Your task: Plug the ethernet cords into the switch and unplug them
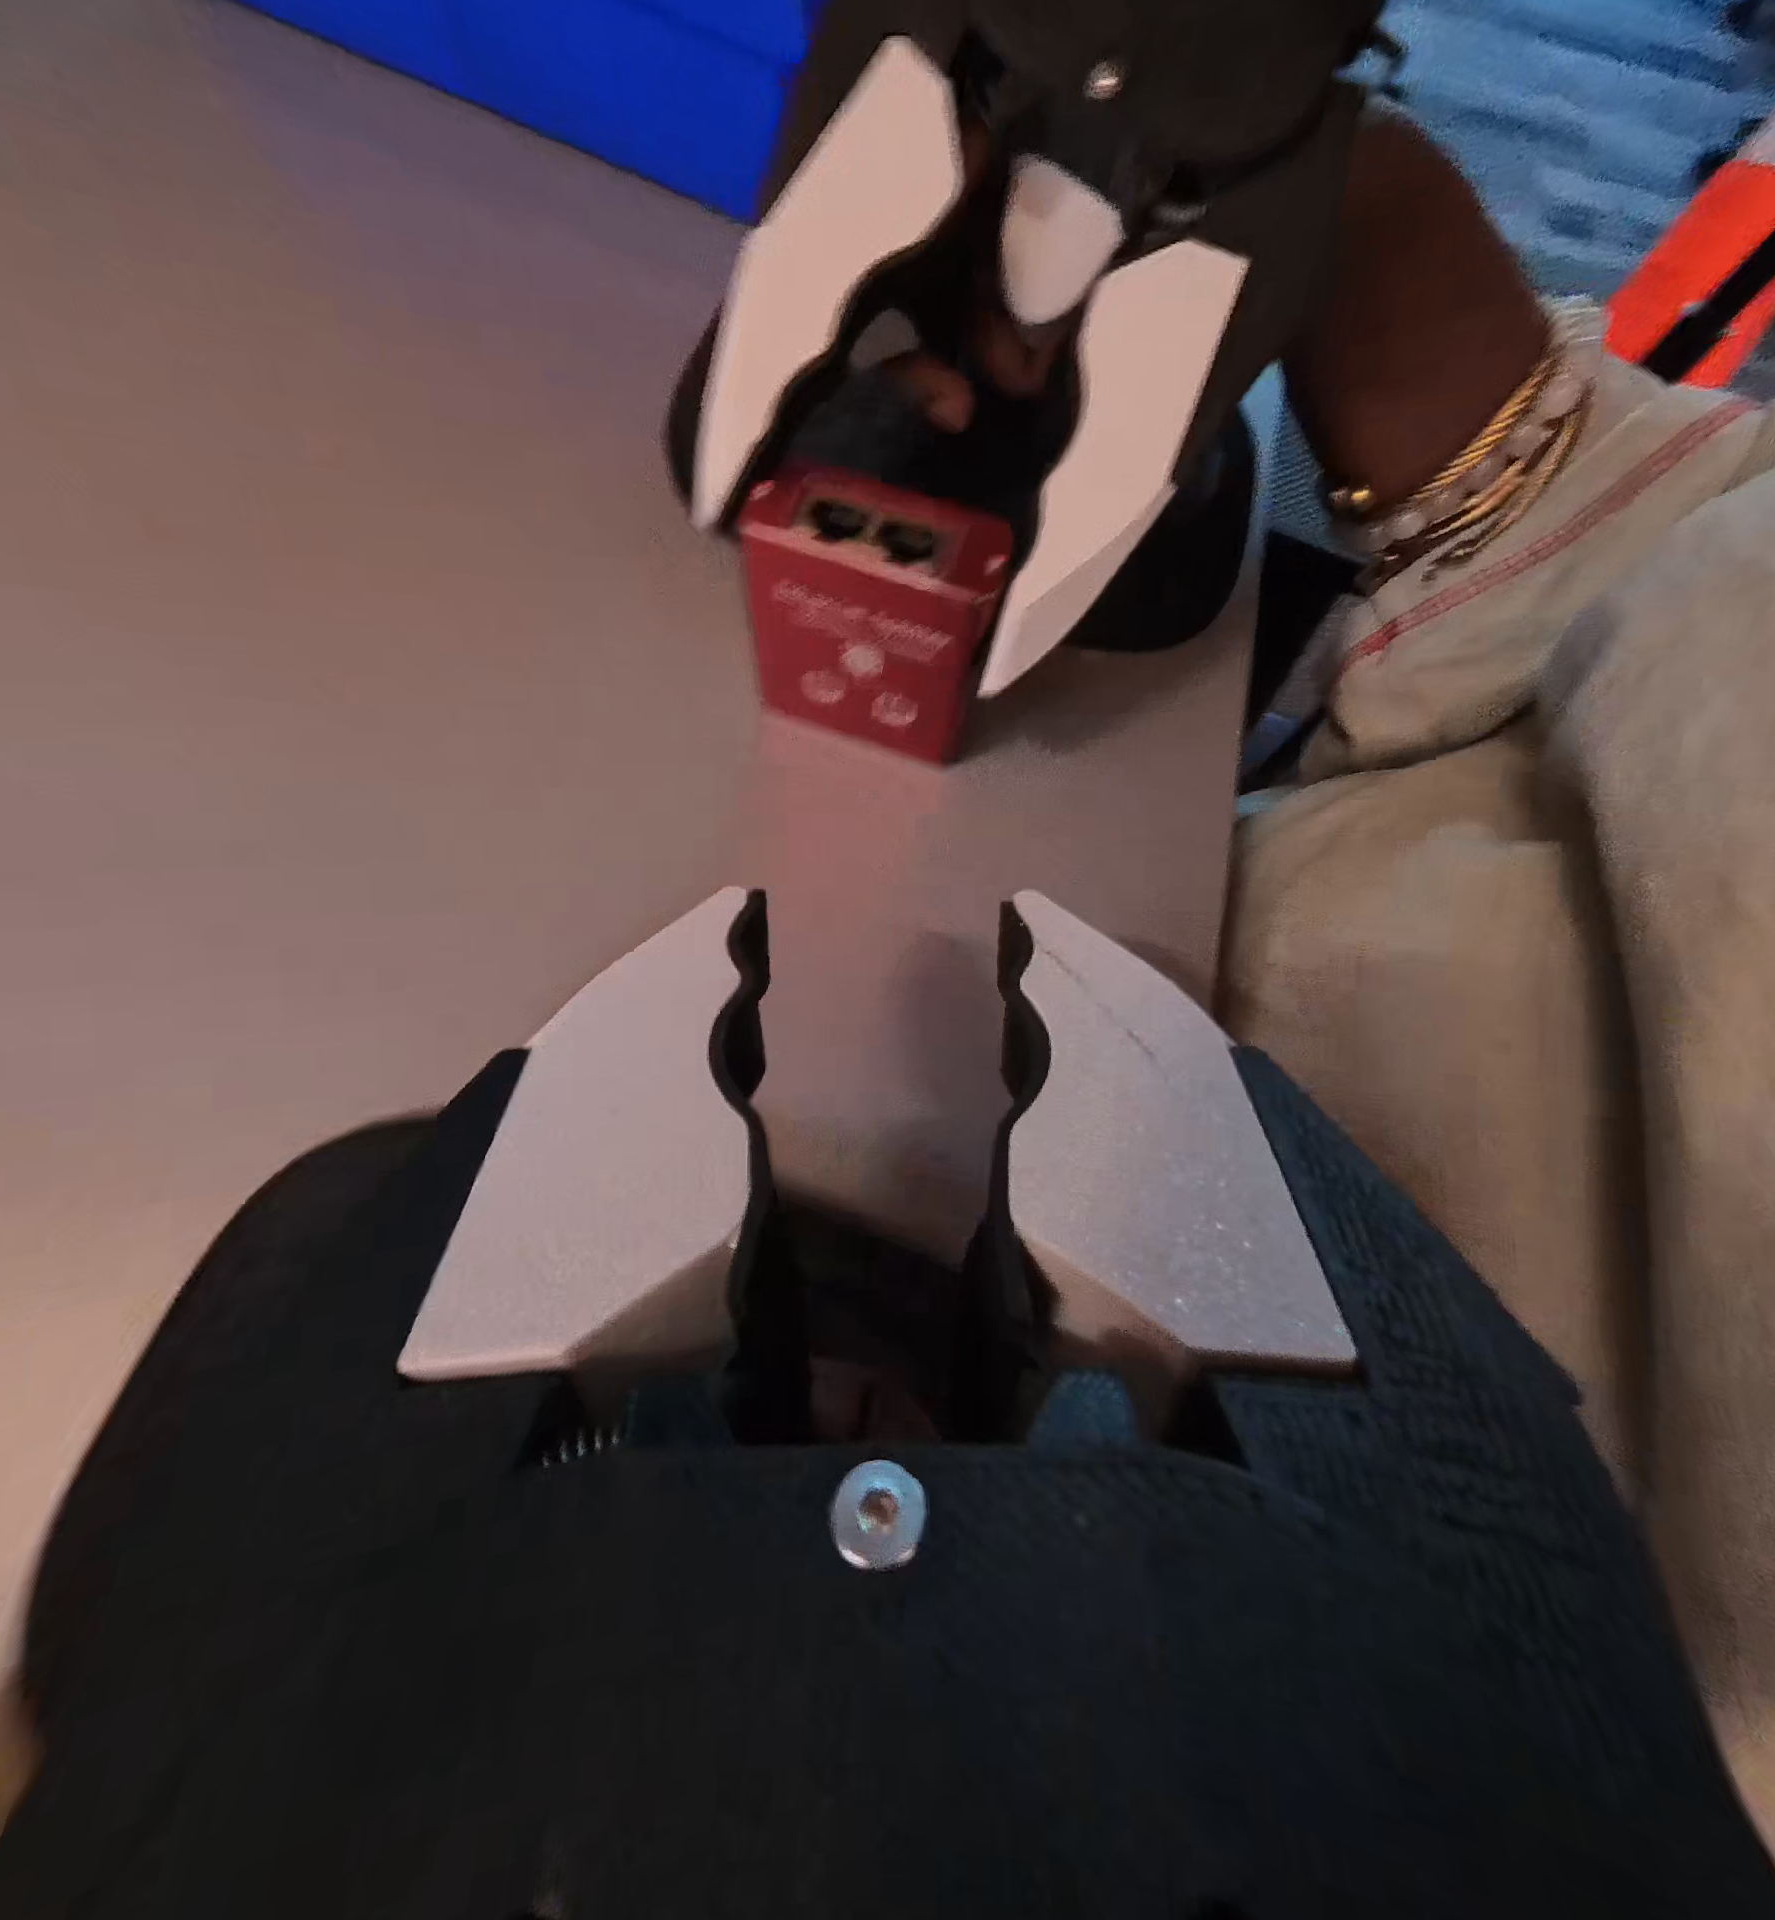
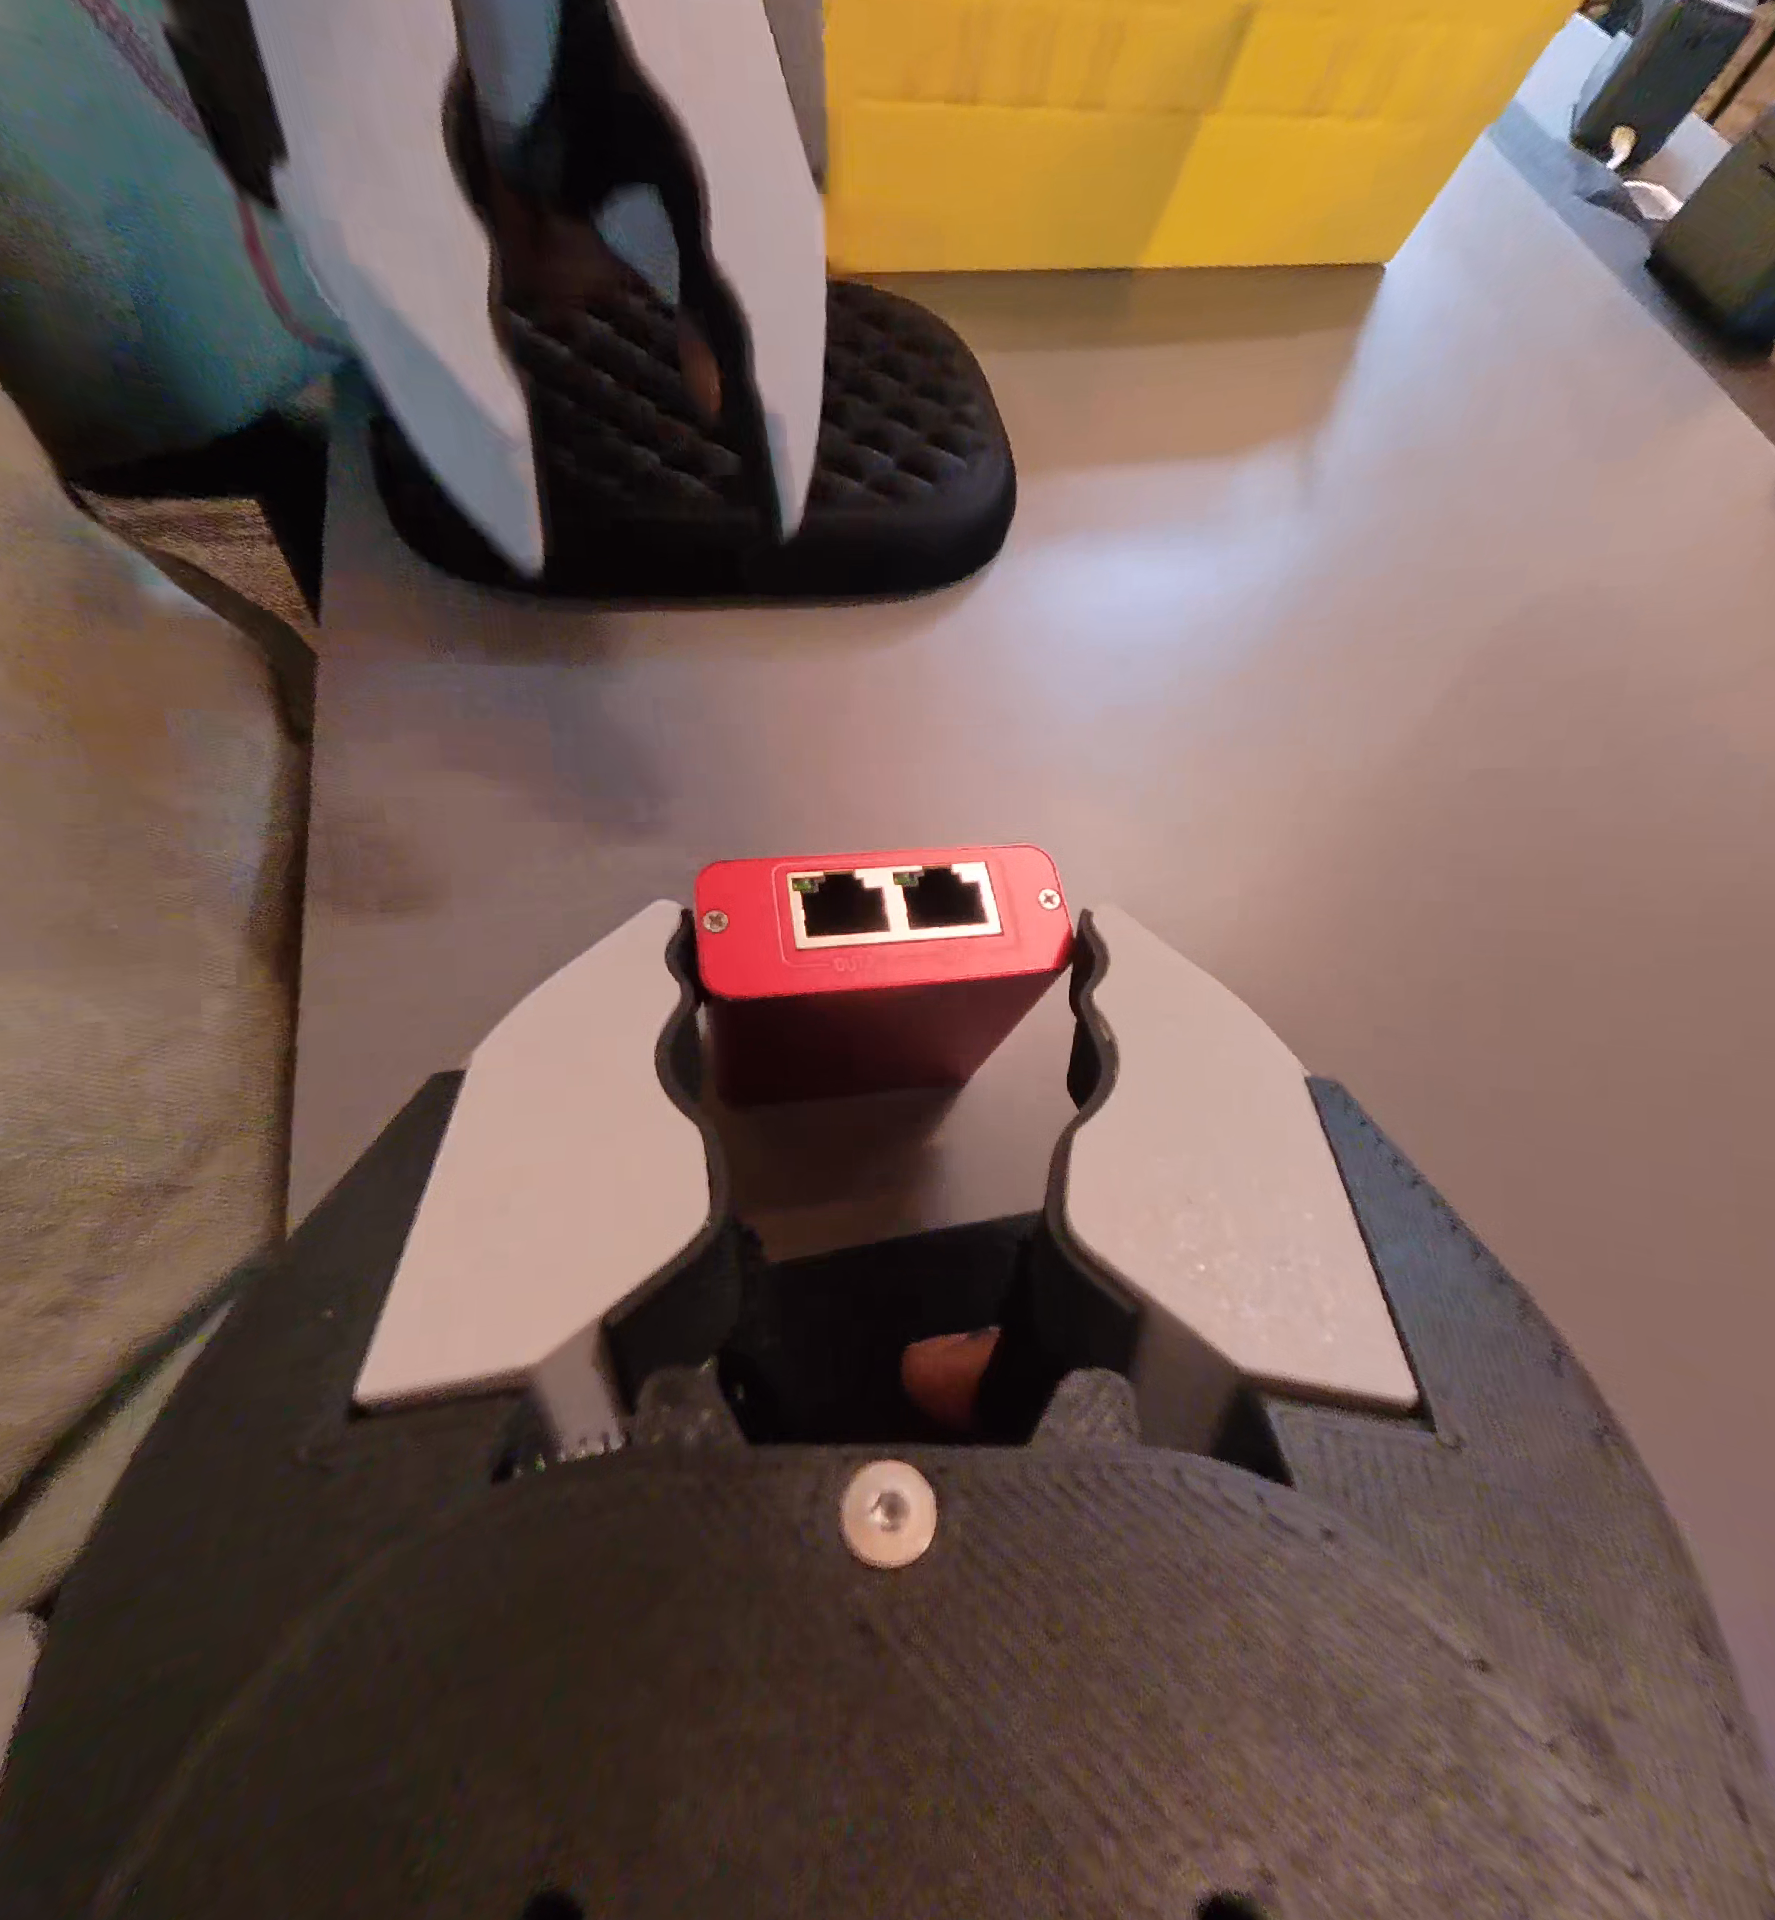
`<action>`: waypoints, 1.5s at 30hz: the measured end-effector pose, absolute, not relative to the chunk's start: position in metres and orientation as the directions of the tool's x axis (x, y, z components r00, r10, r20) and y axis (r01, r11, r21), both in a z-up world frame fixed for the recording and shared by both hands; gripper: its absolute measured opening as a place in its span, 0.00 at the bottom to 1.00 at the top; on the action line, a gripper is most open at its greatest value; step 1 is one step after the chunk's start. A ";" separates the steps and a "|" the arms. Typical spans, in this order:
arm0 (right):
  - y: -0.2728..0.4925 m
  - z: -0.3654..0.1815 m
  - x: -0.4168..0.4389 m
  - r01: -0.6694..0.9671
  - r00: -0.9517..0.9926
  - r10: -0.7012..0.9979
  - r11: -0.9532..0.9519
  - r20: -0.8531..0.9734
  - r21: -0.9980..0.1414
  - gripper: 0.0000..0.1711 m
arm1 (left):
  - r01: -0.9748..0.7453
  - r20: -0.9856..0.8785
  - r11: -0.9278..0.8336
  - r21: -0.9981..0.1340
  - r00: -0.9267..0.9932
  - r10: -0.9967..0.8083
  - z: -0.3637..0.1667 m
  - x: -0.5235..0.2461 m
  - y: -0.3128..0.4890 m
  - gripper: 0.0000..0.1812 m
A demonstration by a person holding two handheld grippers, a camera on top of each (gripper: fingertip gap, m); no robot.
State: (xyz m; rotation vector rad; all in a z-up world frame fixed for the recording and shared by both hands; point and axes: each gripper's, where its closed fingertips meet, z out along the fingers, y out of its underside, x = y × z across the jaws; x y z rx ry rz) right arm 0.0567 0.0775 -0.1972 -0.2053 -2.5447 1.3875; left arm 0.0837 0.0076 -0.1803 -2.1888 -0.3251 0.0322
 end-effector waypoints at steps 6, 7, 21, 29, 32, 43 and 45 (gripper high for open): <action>0.082 -0.194 0.055 0.013 -0.959 0.247 0.524 0.138 -0.851 0.40 | 0.272 -0.044 -0.463 -0.844 0.824 0.565 -0.136 0.044 -0.087 0.24; 0.082 -0.194 0.056 0.010 -0.959 0.246 0.526 0.141 -0.850 0.41 | 0.284 -0.098 -0.471 -0.835 0.766 0.636 -0.132 0.035 -0.110 0.24; 0.089 -0.166 0.054 -0.009 -0.957 0.271 0.333 0.105 -0.943 0.42 | 0.476 -0.437 -0.585 -0.656 0.393 0.809 -0.169 -0.007 -0.271 0.19; 0.090 -0.167 0.053 -0.002 -0.956 0.276 0.329 0.099 -0.944 0.40 | 0.505 -0.251 -0.595 -0.625 0.592 0.766 -0.182 -0.017 -0.265 0.07; 0.091 -0.166 0.053 0.004 -0.957 0.276 0.318 0.088 -0.948 0.40 | 0.475 -0.252 -0.582 -0.660 0.590 0.767 -0.172 -0.021 -0.263 0.05; 0.091 -0.166 0.051 0.006 -0.955 0.285 0.316 0.088 -0.949 0.39 | 0.182 -0.290 -0.360 -0.915 0.323 0.901 -0.069 -0.025 -0.279 0.03; 0.092 -0.165 0.050 0.009 -0.952 0.294 0.308 0.086 -0.951 0.39 | 0.010 -0.253 -0.270 -0.963 0.316 0.915 -0.036 -0.014 -0.271 0.03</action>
